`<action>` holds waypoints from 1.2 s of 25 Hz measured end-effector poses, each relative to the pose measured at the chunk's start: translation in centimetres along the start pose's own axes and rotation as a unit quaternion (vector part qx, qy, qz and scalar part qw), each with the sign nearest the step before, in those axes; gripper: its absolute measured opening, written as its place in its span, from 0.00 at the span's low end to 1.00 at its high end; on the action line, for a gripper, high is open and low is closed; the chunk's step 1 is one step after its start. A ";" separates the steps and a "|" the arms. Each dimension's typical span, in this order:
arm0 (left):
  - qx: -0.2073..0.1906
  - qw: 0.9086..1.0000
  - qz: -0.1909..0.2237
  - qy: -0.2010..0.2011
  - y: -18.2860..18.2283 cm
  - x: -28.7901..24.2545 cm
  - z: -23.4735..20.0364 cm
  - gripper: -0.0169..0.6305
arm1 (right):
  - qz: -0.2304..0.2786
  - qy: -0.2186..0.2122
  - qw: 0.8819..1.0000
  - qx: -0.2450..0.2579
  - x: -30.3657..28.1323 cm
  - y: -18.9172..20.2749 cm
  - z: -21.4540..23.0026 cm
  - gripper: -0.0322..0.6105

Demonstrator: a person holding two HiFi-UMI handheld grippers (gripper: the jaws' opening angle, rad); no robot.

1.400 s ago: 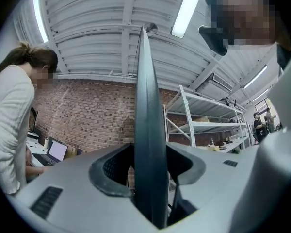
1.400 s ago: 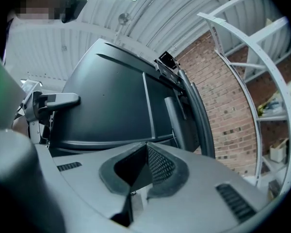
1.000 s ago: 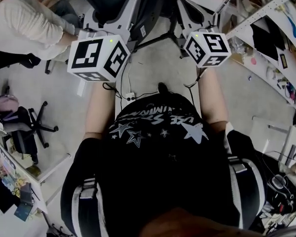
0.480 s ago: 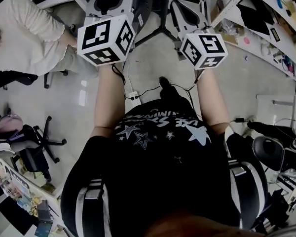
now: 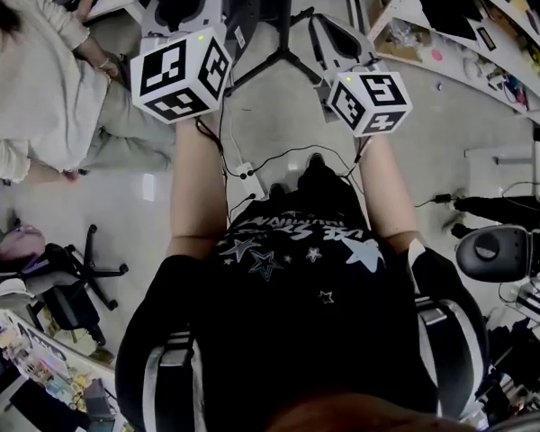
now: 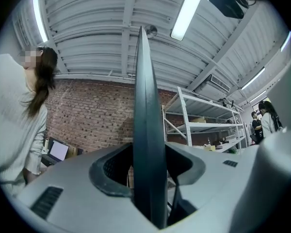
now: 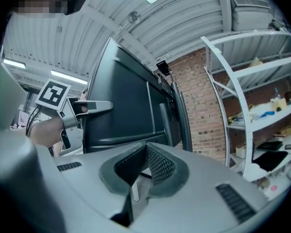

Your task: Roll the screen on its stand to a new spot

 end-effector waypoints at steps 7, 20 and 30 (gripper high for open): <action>0.004 1.000 0.014 0.008 0.4 2.0 2.6 0.37 | 0.007 -0.007 1.000 0.013 1.4 -0.9 -0.6 0.06; -0.004 1.000 0.016 0.006 1.0 5.7 8.0 0.37 | 0.006 -0.033 0.999 0.015 7.8 -1.1 0.5 0.06; -0.002 1.000 0.016 0.010 1.3 9.7 12.4 0.37 | 0.007 -0.019 1.000 0.006 14.6 -0.9 1.4 0.06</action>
Point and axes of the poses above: the fingertips, and each gripper's own axes: x backward along the fingers, z to its right, y out of its underside, the point moved 5 cm from there along x, backward along the fingers, and after that the axes turned 15 degrees about x, right-handed, at the moved point
